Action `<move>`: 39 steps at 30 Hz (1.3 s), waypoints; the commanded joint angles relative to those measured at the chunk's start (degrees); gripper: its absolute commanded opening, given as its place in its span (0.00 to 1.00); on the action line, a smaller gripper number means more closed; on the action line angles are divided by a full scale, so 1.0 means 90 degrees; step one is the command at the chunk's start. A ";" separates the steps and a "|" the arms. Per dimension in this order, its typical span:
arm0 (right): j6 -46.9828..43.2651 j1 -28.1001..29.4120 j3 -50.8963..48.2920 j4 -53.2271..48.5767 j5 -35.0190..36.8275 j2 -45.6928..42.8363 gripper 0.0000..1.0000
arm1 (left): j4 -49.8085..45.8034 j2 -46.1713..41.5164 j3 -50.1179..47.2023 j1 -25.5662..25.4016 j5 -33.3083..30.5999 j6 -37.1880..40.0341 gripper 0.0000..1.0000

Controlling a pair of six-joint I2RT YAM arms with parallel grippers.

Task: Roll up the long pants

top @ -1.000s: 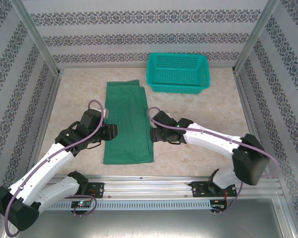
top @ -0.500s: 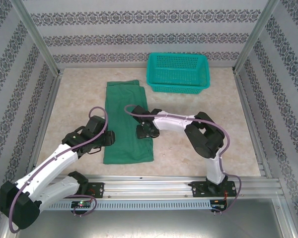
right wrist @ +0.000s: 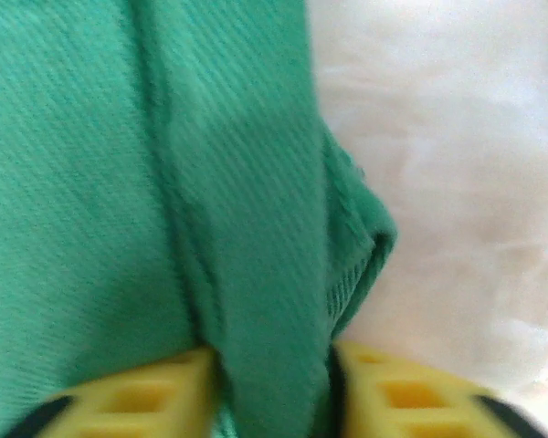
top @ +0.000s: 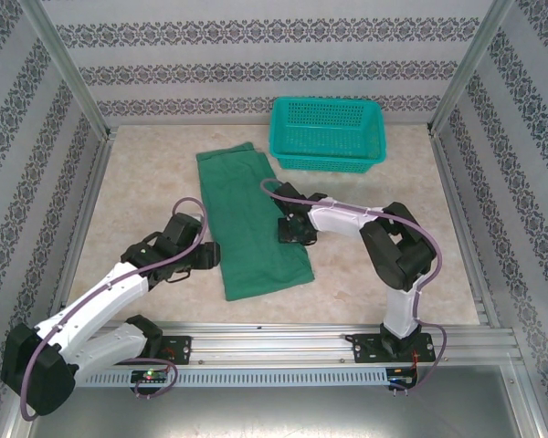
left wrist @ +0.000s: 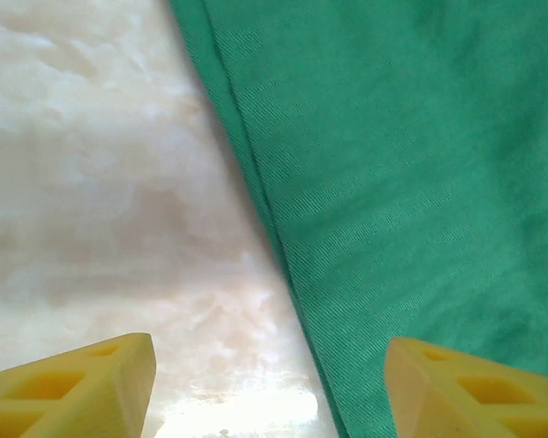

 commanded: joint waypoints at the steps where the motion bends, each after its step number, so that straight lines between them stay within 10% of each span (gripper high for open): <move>1: 0.0016 0.0054 -0.0371 -0.0374 0.0336 -0.0590 0.83 | 0.0529 -0.0180 -0.0131 -0.0414 0.0404 0.0380 0.71; 19: 0.0314 -0.0666 -0.1680 -0.0115 -0.0221 -0.2505 0.84 | 0.0078 0.2084 0.0882 -0.3698 -0.2740 0.1588 0.70; 31: 0.0384 -0.1060 -0.2147 0.0045 -0.0470 -0.2977 0.84 | -0.0322 0.3123 0.1451 -0.4059 -0.1412 0.2096 0.71; 39: 0.0342 -0.1188 -0.2144 0.0100 -0.0626 -0.2889 0.84 | -0.1054 0.4310 0.1991 -0.4203 -0.1999 0.2018 0.67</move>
